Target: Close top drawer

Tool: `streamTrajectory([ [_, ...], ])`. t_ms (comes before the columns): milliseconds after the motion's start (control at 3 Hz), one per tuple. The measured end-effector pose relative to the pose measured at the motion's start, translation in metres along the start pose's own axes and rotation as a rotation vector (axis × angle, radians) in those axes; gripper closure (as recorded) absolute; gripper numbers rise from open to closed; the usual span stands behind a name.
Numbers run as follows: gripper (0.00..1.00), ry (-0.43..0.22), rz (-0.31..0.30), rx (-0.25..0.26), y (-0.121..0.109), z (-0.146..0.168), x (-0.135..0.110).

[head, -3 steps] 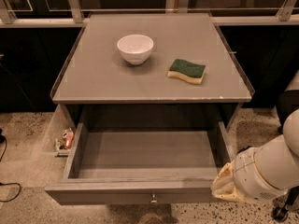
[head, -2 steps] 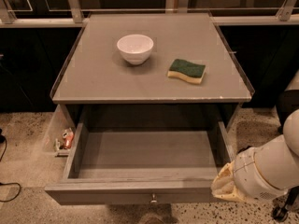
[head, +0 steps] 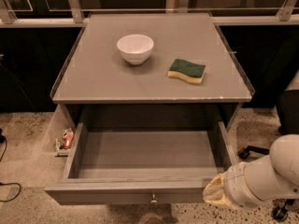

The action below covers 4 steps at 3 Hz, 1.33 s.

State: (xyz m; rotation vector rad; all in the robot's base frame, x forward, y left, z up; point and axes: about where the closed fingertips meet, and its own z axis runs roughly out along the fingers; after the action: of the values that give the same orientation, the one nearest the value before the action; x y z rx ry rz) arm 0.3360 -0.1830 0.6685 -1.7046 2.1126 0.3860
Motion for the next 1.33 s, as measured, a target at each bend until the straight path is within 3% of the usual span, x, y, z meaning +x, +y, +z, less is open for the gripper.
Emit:
streamTrajectory([
  [333, 1.00, -0.034, 0.037, 0.028, -0.0106, 0.0248, 0.0124],
  [667, 0.81, -0.036, 0.039, 0.033, -0.0127, 0.0265, 0.0130],
  [1333, 0.35, -0.036, 0.039, 0.033, -0.0127, 0.0265, 0.0130],
])
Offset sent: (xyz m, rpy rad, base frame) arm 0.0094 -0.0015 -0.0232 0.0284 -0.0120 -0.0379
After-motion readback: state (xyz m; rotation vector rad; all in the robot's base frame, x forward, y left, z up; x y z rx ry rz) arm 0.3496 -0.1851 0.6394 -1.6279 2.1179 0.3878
